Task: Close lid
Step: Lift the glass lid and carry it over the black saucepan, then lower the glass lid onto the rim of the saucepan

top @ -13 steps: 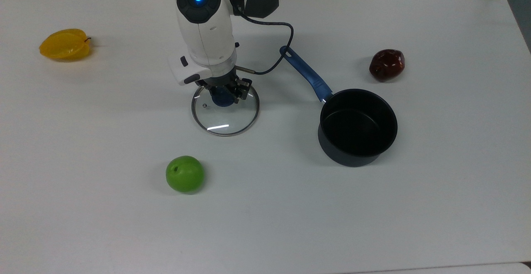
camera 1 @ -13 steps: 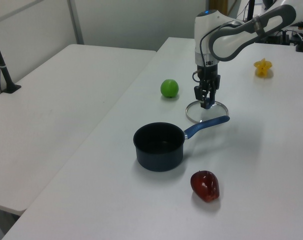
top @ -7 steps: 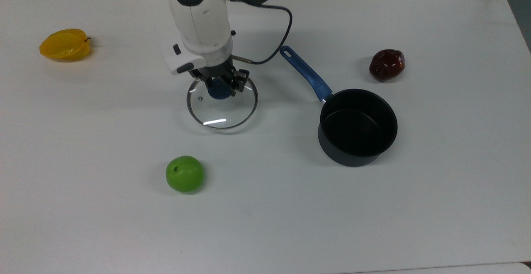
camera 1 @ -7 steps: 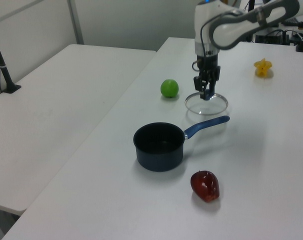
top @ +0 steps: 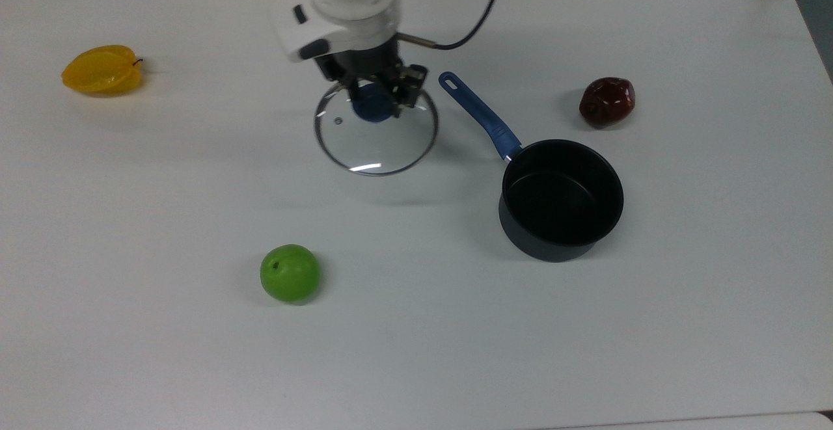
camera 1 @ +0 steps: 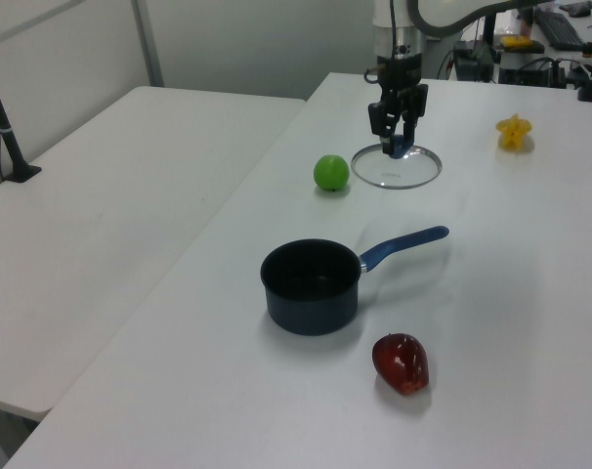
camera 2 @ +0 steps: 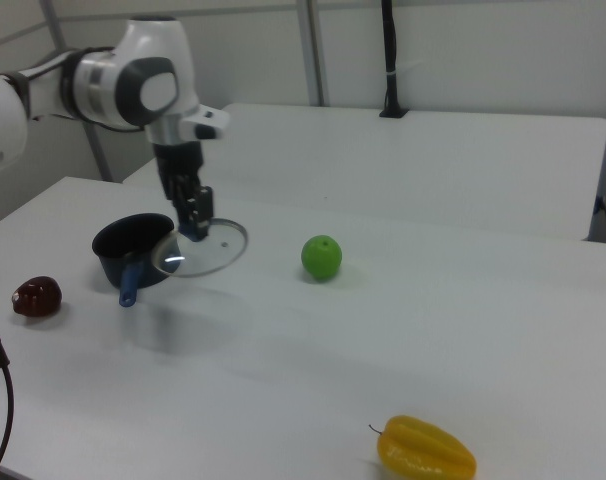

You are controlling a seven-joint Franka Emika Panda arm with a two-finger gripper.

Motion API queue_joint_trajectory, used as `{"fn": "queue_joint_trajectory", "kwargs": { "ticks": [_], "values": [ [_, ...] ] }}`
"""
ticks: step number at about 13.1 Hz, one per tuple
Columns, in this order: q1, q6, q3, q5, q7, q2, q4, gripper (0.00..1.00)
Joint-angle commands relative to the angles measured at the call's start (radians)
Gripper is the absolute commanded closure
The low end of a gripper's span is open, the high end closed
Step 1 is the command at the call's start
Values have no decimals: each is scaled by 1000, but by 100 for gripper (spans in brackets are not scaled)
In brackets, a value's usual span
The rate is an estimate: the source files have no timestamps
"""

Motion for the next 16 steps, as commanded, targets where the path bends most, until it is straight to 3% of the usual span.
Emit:
{"fn": "queue_joint_trajectory", "kwargs": {
  "ticks": [1, 4, 8, 10, 16],
  "values": [
    [107, -50, 0, 7, 154, 66, 112, 59],
    [185, -36, 9, 4, 242, 137, 206, 59],
    [277, -19, 1, -1, 305, 210, 262, 58],
    [305, 25, -3, -2, 337, 265, 299, 58],
    [328, 101, -6, -4, 406, 304, 344, 57]
  ]
}}
